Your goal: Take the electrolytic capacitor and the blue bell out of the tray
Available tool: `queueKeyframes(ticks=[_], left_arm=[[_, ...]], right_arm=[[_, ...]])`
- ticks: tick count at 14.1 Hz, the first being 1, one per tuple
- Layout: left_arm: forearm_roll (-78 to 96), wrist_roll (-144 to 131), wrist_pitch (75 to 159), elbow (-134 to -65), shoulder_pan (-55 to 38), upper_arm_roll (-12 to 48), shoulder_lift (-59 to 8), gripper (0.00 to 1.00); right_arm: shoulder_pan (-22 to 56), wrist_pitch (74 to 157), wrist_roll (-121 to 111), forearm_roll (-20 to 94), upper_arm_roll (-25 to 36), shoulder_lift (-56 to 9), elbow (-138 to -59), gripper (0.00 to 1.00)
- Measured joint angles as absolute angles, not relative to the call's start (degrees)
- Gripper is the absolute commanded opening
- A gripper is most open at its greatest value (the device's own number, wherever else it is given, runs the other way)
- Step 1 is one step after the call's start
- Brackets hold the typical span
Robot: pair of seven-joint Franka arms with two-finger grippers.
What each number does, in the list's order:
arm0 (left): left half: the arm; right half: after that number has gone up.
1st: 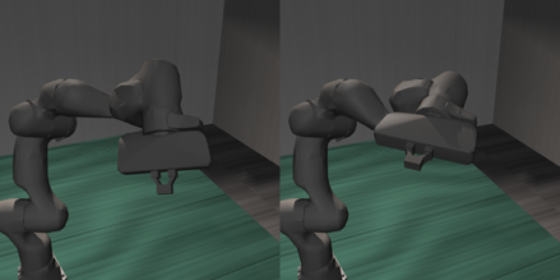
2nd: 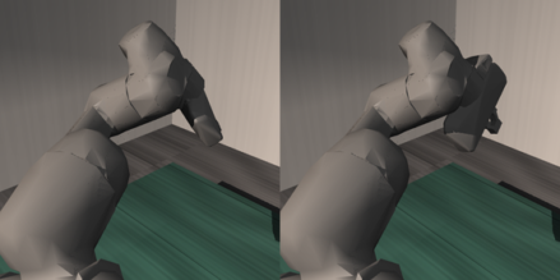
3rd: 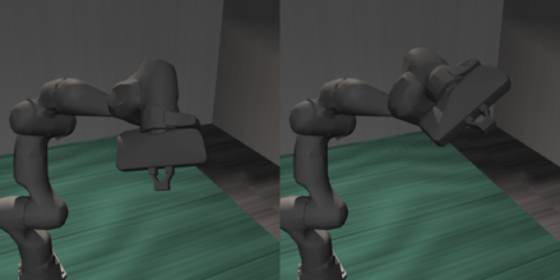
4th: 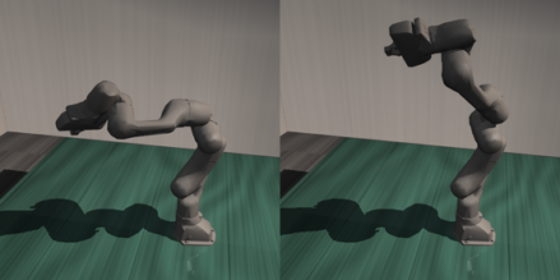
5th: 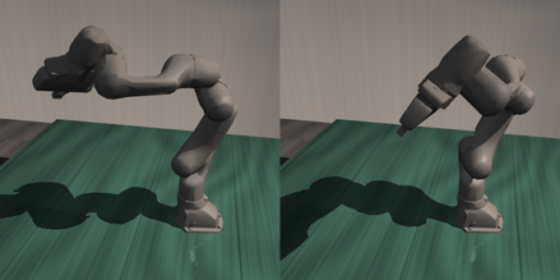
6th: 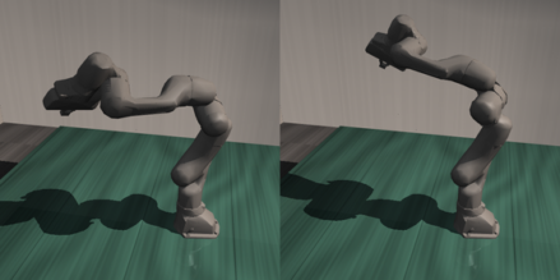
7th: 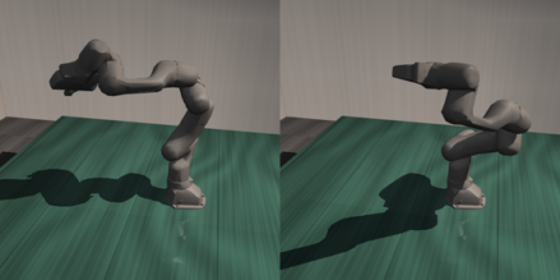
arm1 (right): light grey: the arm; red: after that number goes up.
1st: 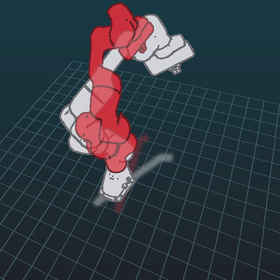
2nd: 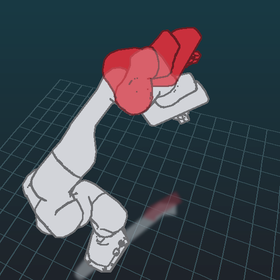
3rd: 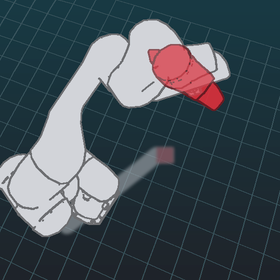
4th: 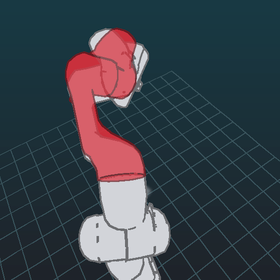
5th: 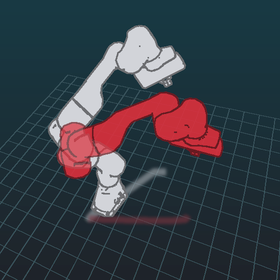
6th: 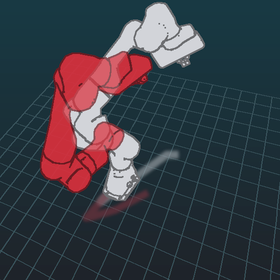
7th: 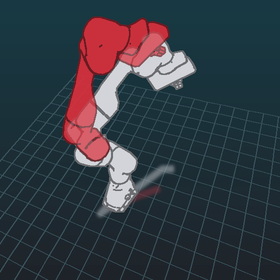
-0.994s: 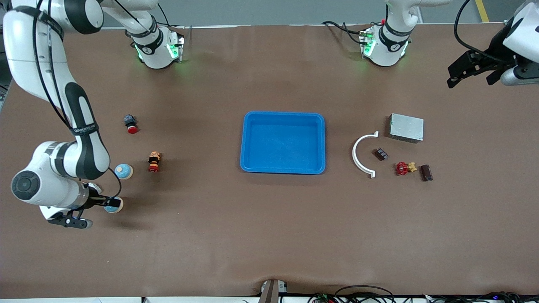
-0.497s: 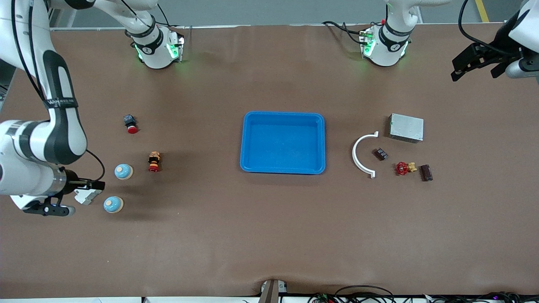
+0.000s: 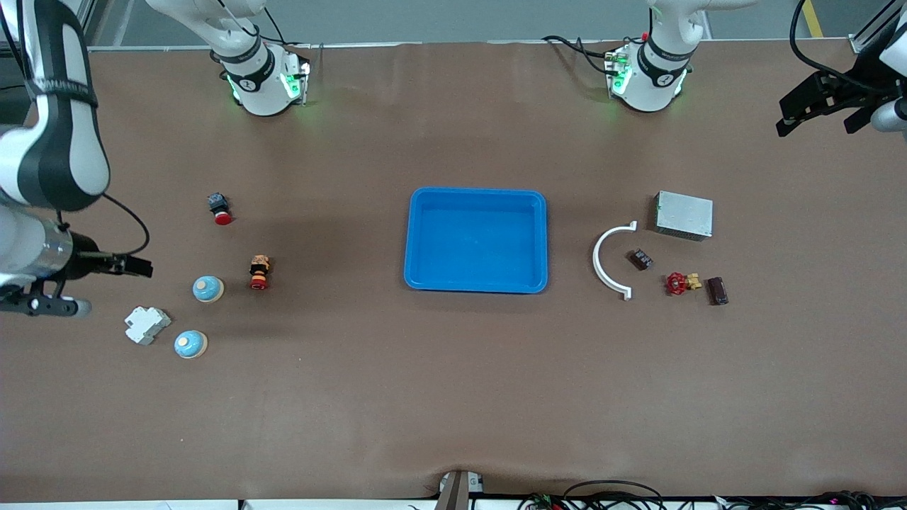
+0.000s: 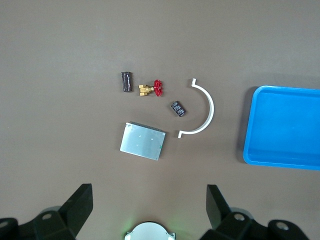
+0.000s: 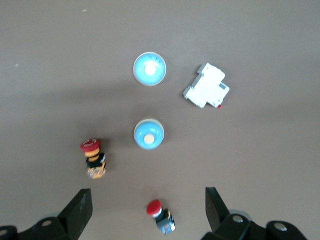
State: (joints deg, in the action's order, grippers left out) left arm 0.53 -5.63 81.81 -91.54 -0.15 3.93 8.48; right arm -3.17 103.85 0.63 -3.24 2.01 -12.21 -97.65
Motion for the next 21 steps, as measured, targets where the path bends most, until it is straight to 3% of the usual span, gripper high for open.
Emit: queueKeyframes(ticks=[4,9,21], left_arm=[[0.5,-5.7,81.9,-91.7,-0.2,4.1,8.4,1.0],[0.5,-5.7,81.9,-91.7,-0.2,4.2,8.4,1.0],[0.5,-5.7,82.1,-91.8,-0.5,5.0,8.3,1.0]], right_arm=[[-0.3,99.9,0.9,-1.3,1.7,-2.2,-100.5,1.0],[0.0,94.3,1.0,0.2,1.7,4.2,-101.0,1.0],[0.0,84.9,1.9,1.0,1.8,4.7,-87.3,1.0]])
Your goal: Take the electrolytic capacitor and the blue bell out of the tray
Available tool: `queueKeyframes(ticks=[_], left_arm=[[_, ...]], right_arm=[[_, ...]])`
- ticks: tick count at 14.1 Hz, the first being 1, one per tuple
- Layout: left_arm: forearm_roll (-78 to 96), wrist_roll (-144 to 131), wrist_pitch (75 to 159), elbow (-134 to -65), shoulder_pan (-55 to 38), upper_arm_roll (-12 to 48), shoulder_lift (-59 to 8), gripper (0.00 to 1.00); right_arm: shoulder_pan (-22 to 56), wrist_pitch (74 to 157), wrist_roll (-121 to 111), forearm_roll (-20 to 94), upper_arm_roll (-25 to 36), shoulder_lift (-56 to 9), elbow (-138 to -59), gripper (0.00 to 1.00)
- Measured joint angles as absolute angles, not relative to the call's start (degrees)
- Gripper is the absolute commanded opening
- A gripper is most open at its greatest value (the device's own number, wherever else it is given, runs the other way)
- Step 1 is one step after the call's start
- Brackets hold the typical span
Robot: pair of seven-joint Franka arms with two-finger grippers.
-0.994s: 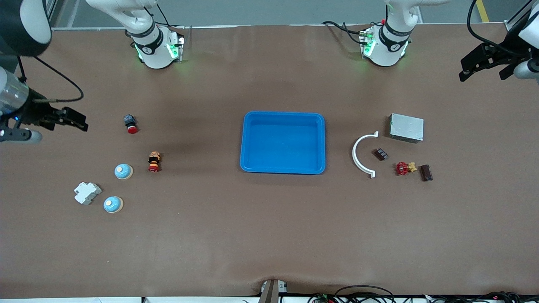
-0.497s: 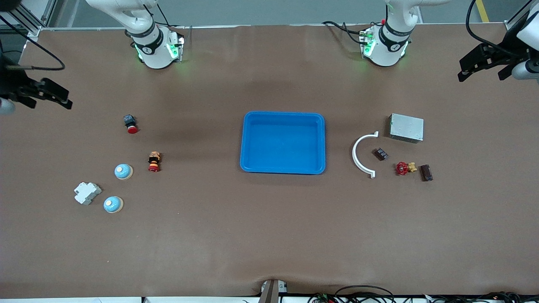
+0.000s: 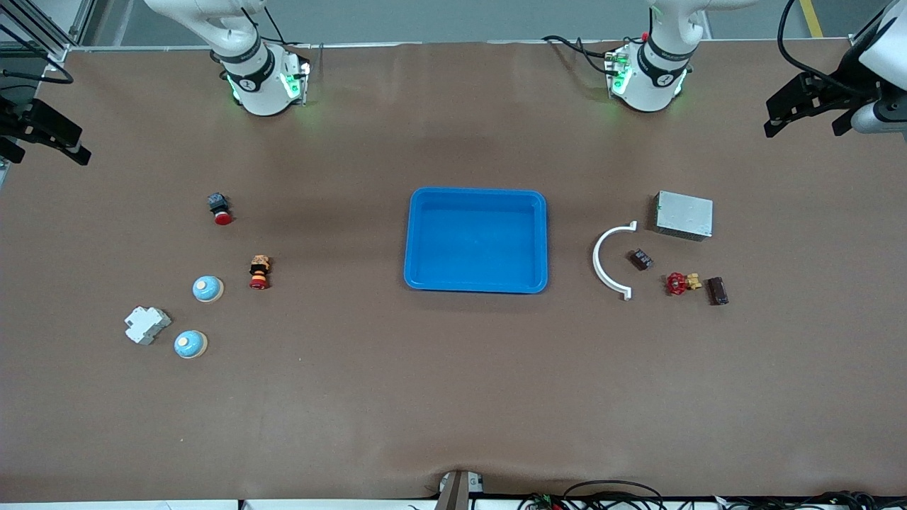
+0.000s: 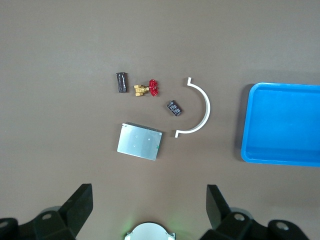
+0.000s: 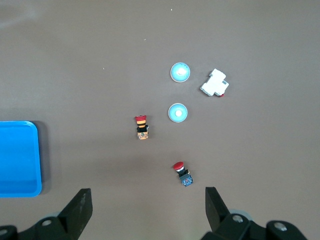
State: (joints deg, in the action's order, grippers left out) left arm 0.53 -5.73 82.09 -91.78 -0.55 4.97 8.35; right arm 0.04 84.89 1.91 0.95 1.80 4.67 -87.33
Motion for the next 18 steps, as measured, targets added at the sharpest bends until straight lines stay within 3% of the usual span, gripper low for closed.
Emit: queueKeyframes(ticks=[18], left_arm=[[0.5,-5.7,83.0,-91.7,-0.6,5.1,8.2,1.0]], right_arm=[[0.8,83.6,1.4,0.7,1.7,2.3,-86.9,1.0]])
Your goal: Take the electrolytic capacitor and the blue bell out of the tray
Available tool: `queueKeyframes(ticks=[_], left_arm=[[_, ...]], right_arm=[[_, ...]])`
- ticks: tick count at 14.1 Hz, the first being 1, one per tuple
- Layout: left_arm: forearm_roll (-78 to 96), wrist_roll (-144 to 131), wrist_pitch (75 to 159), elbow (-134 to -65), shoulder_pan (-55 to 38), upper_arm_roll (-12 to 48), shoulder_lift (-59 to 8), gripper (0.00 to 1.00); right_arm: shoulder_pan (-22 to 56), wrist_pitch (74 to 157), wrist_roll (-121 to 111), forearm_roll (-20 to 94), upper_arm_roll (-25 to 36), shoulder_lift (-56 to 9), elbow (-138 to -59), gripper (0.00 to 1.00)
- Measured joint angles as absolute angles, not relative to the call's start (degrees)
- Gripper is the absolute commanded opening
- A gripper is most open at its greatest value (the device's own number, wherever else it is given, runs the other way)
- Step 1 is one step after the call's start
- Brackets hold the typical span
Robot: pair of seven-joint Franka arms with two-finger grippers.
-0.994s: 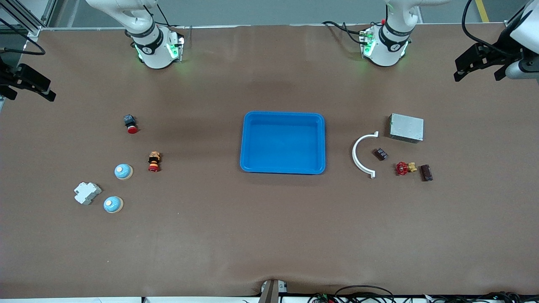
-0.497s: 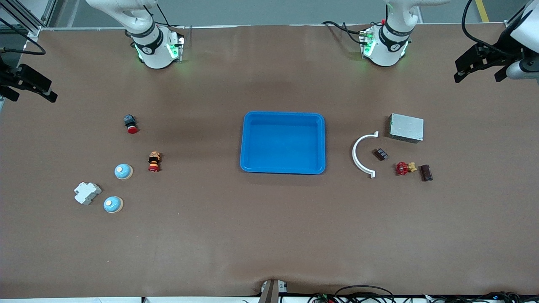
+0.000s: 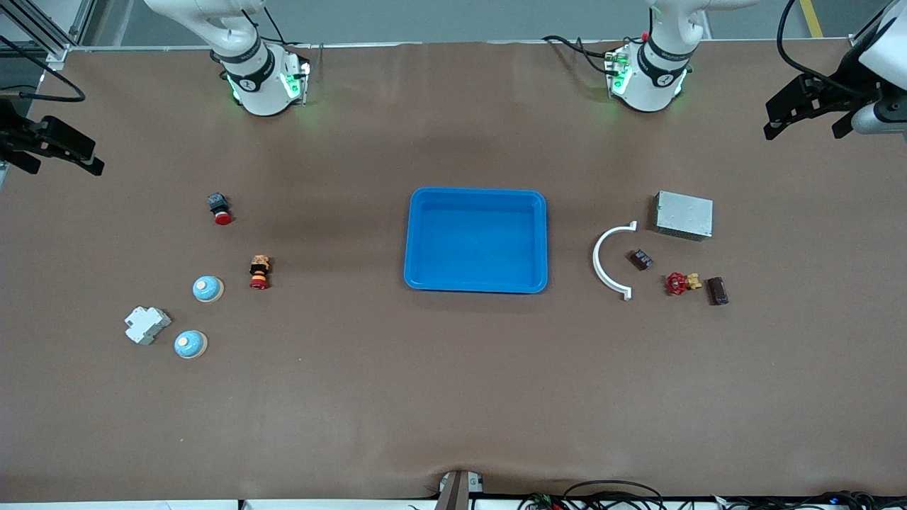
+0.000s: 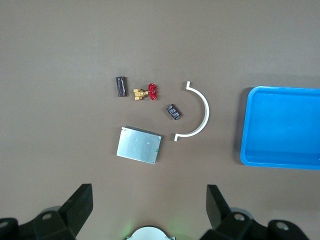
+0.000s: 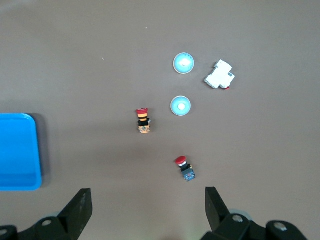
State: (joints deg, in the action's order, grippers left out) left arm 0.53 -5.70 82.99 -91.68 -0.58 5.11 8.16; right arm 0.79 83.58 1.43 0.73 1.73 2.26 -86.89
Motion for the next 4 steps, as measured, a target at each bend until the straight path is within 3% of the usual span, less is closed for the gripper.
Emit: queueKeyframes(ticks=[4], left_arm=[[0.5,-5.7,83.0,-91.7,-0.6,5.1,8.0,1.0]], right_arm=[[1.5,83.3,0.8,0.1,1.7,2.1,-86.9,1.0]])
